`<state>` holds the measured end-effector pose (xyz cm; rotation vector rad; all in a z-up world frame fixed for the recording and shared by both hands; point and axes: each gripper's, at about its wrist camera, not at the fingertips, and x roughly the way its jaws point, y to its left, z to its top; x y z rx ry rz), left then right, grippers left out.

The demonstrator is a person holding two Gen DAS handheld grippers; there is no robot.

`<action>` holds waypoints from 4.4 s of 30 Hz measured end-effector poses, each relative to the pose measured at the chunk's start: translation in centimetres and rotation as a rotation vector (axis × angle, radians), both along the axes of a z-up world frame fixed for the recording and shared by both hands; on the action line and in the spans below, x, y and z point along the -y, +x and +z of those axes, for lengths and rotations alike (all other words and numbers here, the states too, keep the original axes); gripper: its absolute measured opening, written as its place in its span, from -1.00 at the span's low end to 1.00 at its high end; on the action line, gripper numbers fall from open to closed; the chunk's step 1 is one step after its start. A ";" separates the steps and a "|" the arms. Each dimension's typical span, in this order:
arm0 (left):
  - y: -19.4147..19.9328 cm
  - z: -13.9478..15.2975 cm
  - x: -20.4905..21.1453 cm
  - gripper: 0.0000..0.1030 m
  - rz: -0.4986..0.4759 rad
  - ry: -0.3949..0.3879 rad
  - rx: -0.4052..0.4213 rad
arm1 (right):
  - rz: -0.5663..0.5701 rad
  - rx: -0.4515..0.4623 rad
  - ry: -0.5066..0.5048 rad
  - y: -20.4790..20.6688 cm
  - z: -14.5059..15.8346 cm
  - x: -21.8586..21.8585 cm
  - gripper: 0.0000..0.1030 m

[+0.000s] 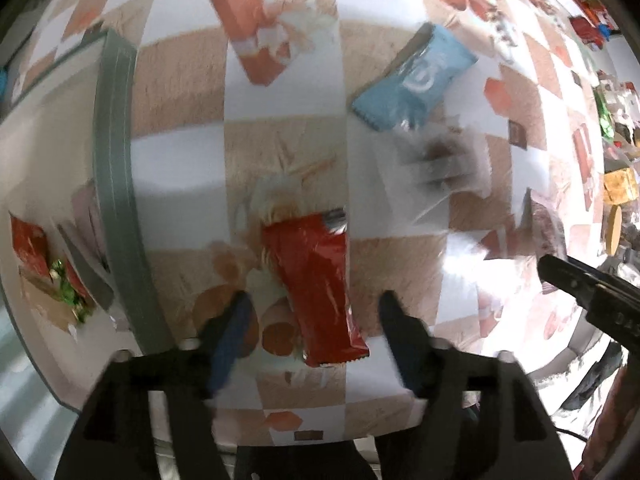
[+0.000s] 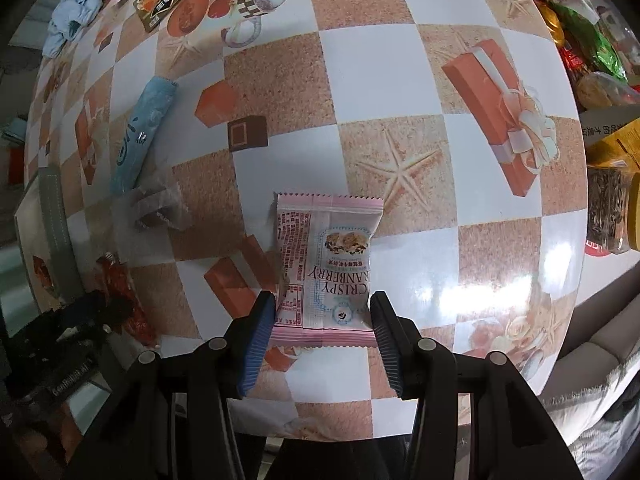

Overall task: Organize snacks
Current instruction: 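Carry the pink packet and red bar over the white tray with both grippers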

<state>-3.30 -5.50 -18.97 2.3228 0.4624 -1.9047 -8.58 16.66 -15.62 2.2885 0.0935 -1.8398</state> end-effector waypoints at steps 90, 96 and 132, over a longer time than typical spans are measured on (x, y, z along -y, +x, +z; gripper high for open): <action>7.4 8.9 13.4 -0.45 0.172 -0.109 -0.292 | 0.446 -0.139 -0.093 4.6 9.6 20.5 -0.12; 8.2 8.5 14.2 -0.45 0.198 -0.107 -0.290 | 0.487 -0.142 -0.096 5.0 9.9 22.6 -0.12; 12.6 5.1 17.9 -0.45 0.305 -0.097 -0.184 | 0.689 -0.083 -0.133 8.8 7.7 32.3 -0.12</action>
